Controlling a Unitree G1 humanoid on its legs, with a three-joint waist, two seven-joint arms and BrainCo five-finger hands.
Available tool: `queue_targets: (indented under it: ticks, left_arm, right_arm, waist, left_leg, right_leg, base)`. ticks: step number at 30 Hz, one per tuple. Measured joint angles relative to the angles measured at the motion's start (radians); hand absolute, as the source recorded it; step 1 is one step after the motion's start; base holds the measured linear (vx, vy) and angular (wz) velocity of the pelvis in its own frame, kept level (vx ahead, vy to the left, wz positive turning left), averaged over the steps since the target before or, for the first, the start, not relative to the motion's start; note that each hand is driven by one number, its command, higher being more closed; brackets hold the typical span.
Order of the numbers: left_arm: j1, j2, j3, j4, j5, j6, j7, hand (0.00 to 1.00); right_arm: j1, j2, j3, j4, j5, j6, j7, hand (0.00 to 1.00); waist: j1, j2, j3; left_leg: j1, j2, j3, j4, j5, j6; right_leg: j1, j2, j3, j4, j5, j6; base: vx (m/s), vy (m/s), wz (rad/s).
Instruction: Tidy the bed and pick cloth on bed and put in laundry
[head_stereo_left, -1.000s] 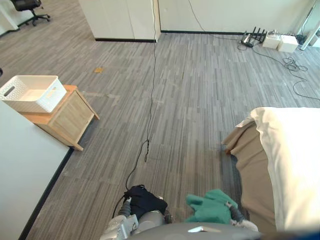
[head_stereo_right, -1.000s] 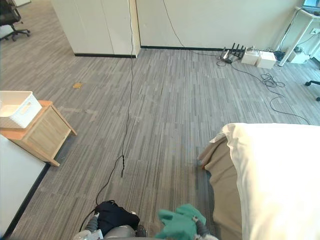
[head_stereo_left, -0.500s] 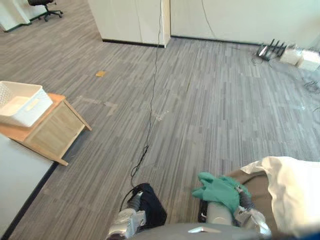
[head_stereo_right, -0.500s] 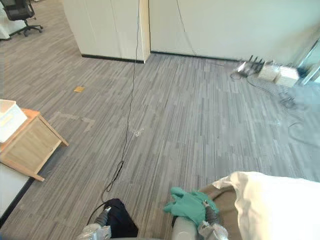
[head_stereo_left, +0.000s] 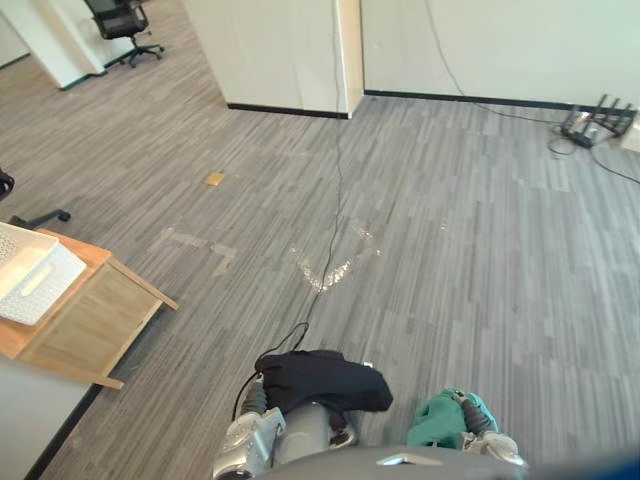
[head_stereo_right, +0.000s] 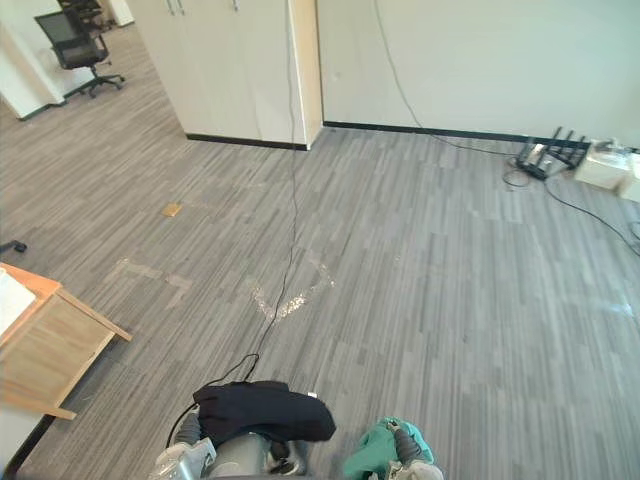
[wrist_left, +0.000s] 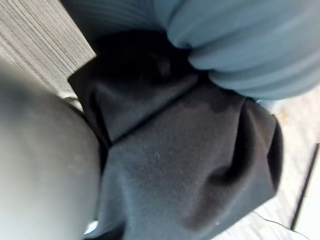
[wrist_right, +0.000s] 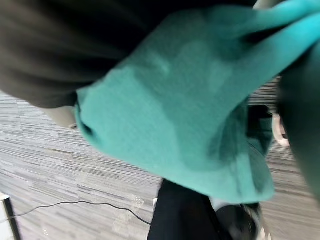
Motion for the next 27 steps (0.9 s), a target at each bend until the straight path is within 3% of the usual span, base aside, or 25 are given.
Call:
queue_targets:
  ticks: [2,3,5,6,7,10,13,15,16,19,20,21,22,24,26,27]
  left_arm:
    - [-0.004,0.010,0.004,0.015,-0.001,0.025,0.000,1.00]
    - [-0.002,0.019,0.000,0.042,-0.013,0.049,0.005,1.00]
    - [-0.004,0.032,-0.019,0.070,-0.023,0.075,0.010,1.00]
    - [-0.008,0.036,-0.039,0.084,-0.023,0.082,0.016,1.00]
    - [-0.009,0.039,-0.052,0.102,-0.023,0.087,0.024,1.00]
    - [-0.007,0.037,-0.051,0.118,-0.023,0.092,0.048,1.00]
    - [-0.024,0.027,-0.050,0.115,-0.047,0.086,0.055,1.00]
    - [-0.031,0.022,-0.051,0.106,-0.062,0.084,0.066,1.00]
    - [-0.035,0.015,-0.049,0.106,-0.061,0.078,0.072,1.00]
    - [-0.033,0.010,-0.033,0.107,-0.059,0.066,0.075,1.00]
    - [-0.032,0.009,-0.024,0.108,-0.059,0.066,0.078,1.00]
    - [-0.023,-0.005,0.004,0.109,-0.059,0.067,0.096,1.00]
    - [-0.001,-0.022,0.026,0.102,-0.060,0.069,0.097,1.00]
    - [0.003,-0.032,0.056,0.099,-0.062,0.085,0.123,1.00]
    - [0.020,-0.044,0.108,0.104,-0.061,0.101,0.143,1.00]
    - [0.033,-0.056,0.153,0.096,-0.065,0.098,0.153,1.00]
  right_arm:
    - [-0.015,0.012,0.000,0.004,0.001,-0.014,-0.007,1.00]
    - [-0.022,0.008,-0.002,0.005,0.001,-0.014,-0.012,1.00]
    - [-0.022,0.002,-0.004,0.010,-0.001,-0.010,-0.020,1.00]
    - [-0.023,-0.012,-0.006,0.012,-0.007,-0.010,-0.025,1.00]
    - [-0.019,-0.027,-0.006,0.020,-0.013,-0.011,-0.028,1.00]
    - [0.000,-0.038,-0.003,0.003,-0.031,-0.023,-0.035,1.00]
    - [0.023,-0.039,-0.004,-0.059,-0.031,-0.050,-0.039,1.00]
    - [0.023,-0.038,-0.004,-0.062,-0.030,-0.047,-0.039,1.00]
    - [0.022,-0.038,-0.003,-0.052,-0.026,-0.041,-0.039,1.00]
    - [0.019,-0.038,0.008,-0.040,0.022,-0.038,-0.040,1.00]
    - [0.018,-0.039,0.012,-0.036,0.026,-0.040,-0.040,1.00]
    - [0.017,-0.050,0.021,-0.031,0.040,-0.035,-0.035,1.00]
    - [0.009,-0.066,0.027,-0.031,0.045,-0.032,-0.036,1.00]
    - [-0.008,-0.078,0.042,-0.018,0.052,-0.033,-0.045,1.00]
    - [-0.008,-0.093,0.046,-0.010,0.071,-0.018,-0.047,1.00]
    - [0.000,-0.099,0.054,-0.008,0.084,-0.009,-0.047,1.00]
  waist:
    - [0.019,-0.017,-0.005]
    - [0.033,-0.017,-0.006]
    - [0.028,-0.015,-0.016]
    - [0.028,-0.008,-0.016]
    - [0.023,0.002,-0.022]
    - [0.001,0.016,-0.030]
    - [-0.018,0.014,-0.032]
    - [-0.022,0.014,-0.034]
    - [-0.025,0.017,-0.031]
    - [-0.018,0.013,-0.028]
    - [-0.015,0.011,-0.027]
    - [-0.015,0.018,-0.034]
    - [-0.004,0.045,-0.052]
    - [-0.011,0.037,-0.049]
    - [-0.025,0.062,-0.053]
    - [-0.024,0.072,-0.047]
  left_leg:
    - [0.016,-0.026,-0.042,-0.031,-0.042,-0.014]
    - [0.057,-0.042,-0.069,-0.039,-0.070,-0.023]
    - [0.108,-0.061,-0.125,-0.009,-0.134,-0.049]
    - [0.150,-0.075,-0.161,-0.007,-0.157,-0.071]
    - [0.199,-0.084,-0.204,-0.014,-0.171,-0.093]
    - [0.300,-0.083,-0.305,-0.057,-0.177,-0.112]
    - [0.375,-0.067,-0.479,-0.091,-0.185,-0.138]
    - [0.395,-0.041,-0.588,-0.089,-0.203,-0.166]
    - [0.417,-0.014,-0.656,-0.088,-0.216,-0.189]
    - [0.455,0.049,-0.781,-0.061,-0.302,-0.257]
    - [0.468,0.061,-0.797,-0.050,-0.326,-0.268]
    - [0.488,0.097,-0.823,-0.038,-0.365,-0.302]
    - [0.495,0.123,-0.819,-0.040,-0.352,-0.320]
    - [0.491,0.125,-0.819,0.003,-0.315,-0.323]
    - [0.423,0.154,-0.812,0.212,-0.277,-0.345]
    - [0.339,0.177,-0.805,0.434,-0.197,-0.387]
  right_leg:
    - [-0.017,-0.011,0.021,0.037,0.039,-0.048]
    - [-0.009,-0.029,0.032,0.063,0.053,-0.036]
    - [-0.046,-0.088,0.059,0.266,0.131,-0.028]
    - [-0.129,-0.145,0.082,0.518,0.167,-0.044]
    - [-0.225,-0.184,0.132,0.723,0.185,-0.035]
    - [-0.405,-0.212,0.206,0.887,0.181,-0.031]
    - [-0.632,-0.225,0.296,0.811,0.160,-0.045]
    - [-0.693,-0.207,0.325,0.647,0.145,-0.040]
    - [-0.705,-0.185,0.359,0.489,0.152,-0.036]
    - [-0.702,-0.156,0.440,0.131,0.254,-0.011]
    - [-0.706,-0.156,0.452,0.116,0.302,-0.001]
    - [-0.708,-0.129,0.440,0.187,0.337,-0.012]
    - [-0.748,-0.122,0.422,0.295,0.245,-0.034]
    - [-0.762,-0.138,0.398,0.409,0.147,-0.059]
    - [-0.684,-0.130,0.338,0.406,0.083,-0.080]
    - [-0.601,-0.111,0.295,0.373,0.056,-0.097]
  base:
    - [0.60,-0.017,0.77]
    - [0.70,0.022,0.48]
    - [0.63,0.027,0.68]
    - [0.54,0.026,0.80]
    - [0.65,0.018,0.88]
    - [0.47,-0.044,1.11]
    - [0.51,-0.173,1.62]
    - [0.43,-0.266,1.61]
    - [0.41,-0.327,1.67]
    - [0.40,-0.374,1.24]
    - [0.50,-0.484,0.84]
    - [0.63,-0.565,0.54]
    - [0.63,-0.552,0.46]
    - [0.52,-0.413,0.47]
    - [0.57,-0.381,0.70]
    - [0.47,-0.304,0.69]
